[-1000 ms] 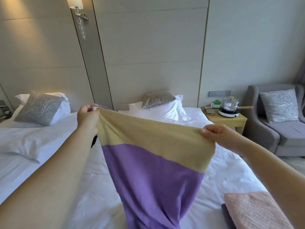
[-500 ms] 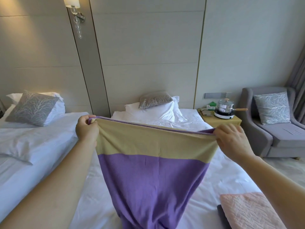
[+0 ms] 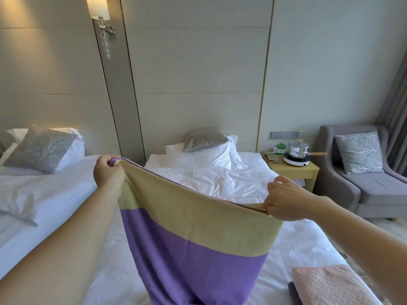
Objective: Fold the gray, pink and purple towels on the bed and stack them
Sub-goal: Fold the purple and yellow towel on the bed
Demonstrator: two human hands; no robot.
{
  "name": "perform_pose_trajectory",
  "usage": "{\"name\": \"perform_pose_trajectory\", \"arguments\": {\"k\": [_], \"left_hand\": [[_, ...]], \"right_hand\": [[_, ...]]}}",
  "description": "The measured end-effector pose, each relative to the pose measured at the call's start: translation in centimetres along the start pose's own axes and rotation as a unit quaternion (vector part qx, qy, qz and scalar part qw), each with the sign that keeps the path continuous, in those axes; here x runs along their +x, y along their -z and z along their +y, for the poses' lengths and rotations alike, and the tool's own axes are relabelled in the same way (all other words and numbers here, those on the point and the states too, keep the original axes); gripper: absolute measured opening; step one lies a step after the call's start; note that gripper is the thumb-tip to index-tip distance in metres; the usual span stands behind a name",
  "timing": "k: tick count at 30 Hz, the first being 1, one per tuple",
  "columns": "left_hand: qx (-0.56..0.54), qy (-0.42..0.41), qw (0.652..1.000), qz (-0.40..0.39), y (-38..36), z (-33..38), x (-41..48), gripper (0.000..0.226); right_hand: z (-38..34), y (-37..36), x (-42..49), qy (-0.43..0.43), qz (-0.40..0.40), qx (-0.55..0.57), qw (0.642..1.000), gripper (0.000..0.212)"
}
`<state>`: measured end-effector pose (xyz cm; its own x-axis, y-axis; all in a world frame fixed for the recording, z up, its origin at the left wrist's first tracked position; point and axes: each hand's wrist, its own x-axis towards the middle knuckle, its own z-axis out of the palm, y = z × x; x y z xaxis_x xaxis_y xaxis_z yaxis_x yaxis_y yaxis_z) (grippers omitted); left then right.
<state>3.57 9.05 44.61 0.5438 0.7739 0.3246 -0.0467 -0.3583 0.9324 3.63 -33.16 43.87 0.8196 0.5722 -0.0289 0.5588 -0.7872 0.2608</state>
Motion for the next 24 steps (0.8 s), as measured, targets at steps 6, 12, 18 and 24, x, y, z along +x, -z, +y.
{"name": "perform_pose_trajectory", "arguments": {"k": [6,12,18,24], "left_hand": [[-0.023,-0.026,0.999,-0.039,-0.6,-0.2,-0.4,0.025],[-0.005,-0.063,0.993,-0.096,-0.7,-1.6,-0.6,0.017],[0.06,-0.054,0.985,-0.15,-1.4,-5.0,-3.7,0.018],[0.125,-0.042,0.971,-0.199,-0.4,-8.2,-5.3,0.017]], "right_hand": [[0.8,-2.8,-0.9,-0.094,-0.113,-0.042,0.988,0.051],[1.3,-3.7,-1.4,-0.073,-0.129,-0.141,0.979,0.035],[0.3,-8.8,-2.2,-0.113,-0.208,-0.044,0.971,0.035],[1.0,-11.4,-3.0,-0.3,-0.098,0.302,0.899,0.046]]}}
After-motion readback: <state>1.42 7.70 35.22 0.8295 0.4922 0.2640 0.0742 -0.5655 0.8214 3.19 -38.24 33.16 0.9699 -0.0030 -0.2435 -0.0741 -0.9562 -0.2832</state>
